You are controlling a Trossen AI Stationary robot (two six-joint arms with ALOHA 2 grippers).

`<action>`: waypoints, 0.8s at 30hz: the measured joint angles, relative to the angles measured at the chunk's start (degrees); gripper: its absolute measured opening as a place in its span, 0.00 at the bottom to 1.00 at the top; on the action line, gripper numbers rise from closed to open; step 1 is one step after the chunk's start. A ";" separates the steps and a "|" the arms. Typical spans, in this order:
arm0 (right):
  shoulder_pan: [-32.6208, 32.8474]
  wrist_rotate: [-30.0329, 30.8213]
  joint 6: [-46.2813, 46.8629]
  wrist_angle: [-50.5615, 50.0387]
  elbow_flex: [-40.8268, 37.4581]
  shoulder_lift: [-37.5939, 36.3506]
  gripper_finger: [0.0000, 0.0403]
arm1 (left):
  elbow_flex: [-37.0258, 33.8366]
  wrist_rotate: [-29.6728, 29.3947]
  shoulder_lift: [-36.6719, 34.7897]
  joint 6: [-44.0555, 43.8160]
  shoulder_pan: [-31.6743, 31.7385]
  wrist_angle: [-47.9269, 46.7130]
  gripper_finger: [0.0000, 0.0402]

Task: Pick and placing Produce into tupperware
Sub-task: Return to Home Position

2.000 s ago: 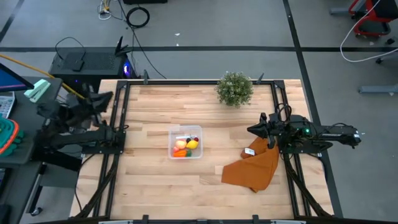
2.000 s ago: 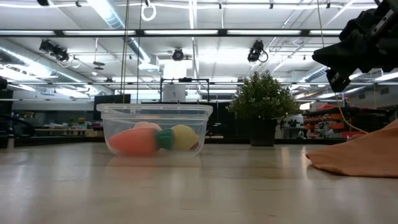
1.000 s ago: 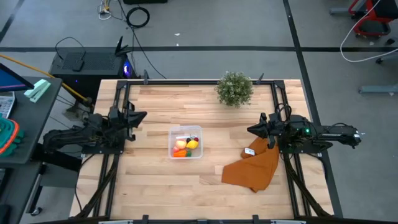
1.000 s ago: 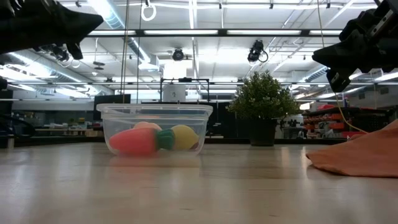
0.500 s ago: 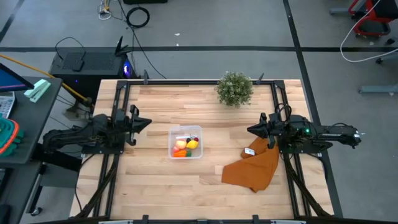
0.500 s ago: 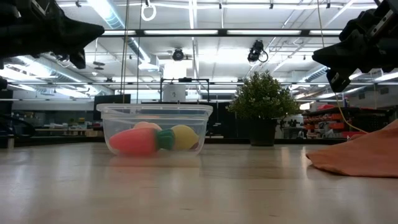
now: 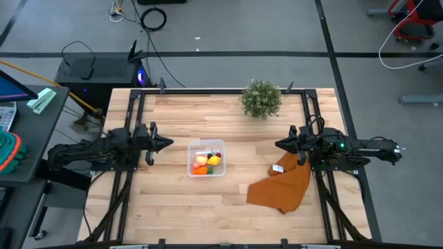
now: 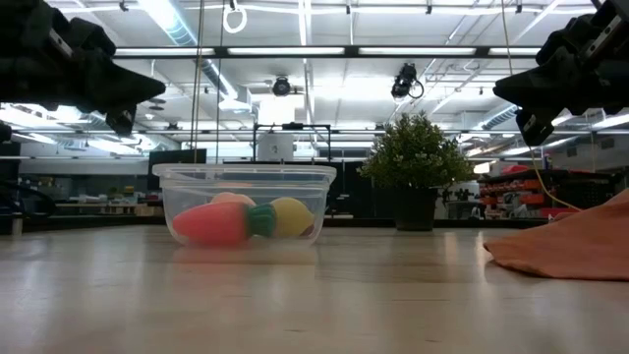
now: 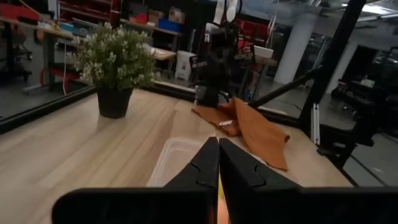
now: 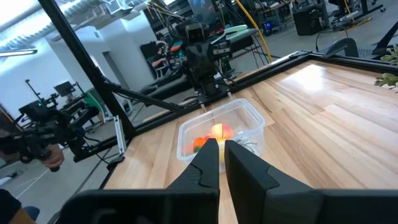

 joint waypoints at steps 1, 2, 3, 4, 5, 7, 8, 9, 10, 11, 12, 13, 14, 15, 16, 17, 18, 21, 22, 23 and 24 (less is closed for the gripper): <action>0.00 0.00 0.01 0.00 0.00 0.00 0.00 | 0.02 -0.09 0.02 0.07 0.00 -0.30 0.04; -0.02 0.00 0.02 0.00 0.00 0.00 0.00 | 0.02 -0.03 0.18 0.20 0.02 -0.11 0.03; 0.00 0.00 0.02 0.00 0.00 0.00 0.00 | 0.00 -0.03 0.53 0.21 0.02 -0.03 0.02; -0.02 0.00 0.02 0.00 0.00 0.00 0.00 | 0.00 -0.02 0.55 0.18 0.02 0.01 0.01; -0.01 0.00 0.02 0.00 0.00 0.00 0.00 | 0.00 0.07 0.50 -0.04 0.02 0.00 0.01; -0.01 0.00 0.02 0.00 0.00 0.00 0.00 | 0.00 0.54 0.66 -0.27 0.02 -0.39 0.02; -0.02 0.00 0.02 0.00 0.00 0.00 0.00 | 0.00 0.93 0.84 -0.27 0.02 -0.53 0.03; -0.01 0.00 0.00 0.00 0.00 0.00 0.00 | 0.00 1.28 0.93 -0.27 0.02 -0.51 0.04; -0.01 0.00 0.02 0.00 0.00 0.00 0.00 | 0.00 1.67 1.22 -0.27 -0.02 -0.48 0.04; -0.01 0.00 0.01 0.00 0.00 0.00 0.00 | 0.00 1.83 1.59 -0.27 -0.13 -0.52 0.05; -0.02 0.00 0.02 0.00 0.00 0.00 0.00 | 0.00 1.81 1.86 -0.20 -0.46 -0.57 0.05; 0.00 0.00 0.02 0.00 0.00 0.00 0.00 | 0.00 1.88 2.16 0.44 -0.97 -0.53 0.05; -0.01 0.00 0.02 0.01 0.00 0.00 0.00 | 0.00 1.97 2.60 1.51 -1.46 -0.58 0.04; -0.01 0.00 0.01 0.00 0.00 0.00 0.00 | 0.00 1.98 3.26 2.88 -2.02 -0.60 0.03; -0.02 0.00 0.02 0.00 0.00 0.00 0.00 | 0.00 2.02 3.85 4.43 -2.52 -0.61 0.02; -0.02 0.00 0.02 0.00 0.00 0.00 0.00 | 0.00 2.02 4.39 6.11 -3.03 -0.64 0.01; -0.02 0.00 0.00 0.00 0.00 0.00 0.00 | 0.00 1.98 5.15 7.66 -3.47 -0.66 0.01; -0.02 0.00 0.02 0.00 0.00 0.00 0.00 | 0.00 0.47 7.37 11.26 -4.26 -0.92 0.03; 0.00 0.00 -0.01 0.00 0.00 0.00 0.00 | 0.00 -0.34 7.99 11.98 -4.24 -0.92 0.04; -0.02 0.00 -0.01 0.00 0.00 0.00 0.00 | 0.00 -1.23 8.60 12.63 -4.17 -0.71 0.04; -0.02 0.00 -0.01 0.00 0.00 0.00 0.00 | -0.04 -2.00 9.16 13.08 -4.06 -0.31 0.05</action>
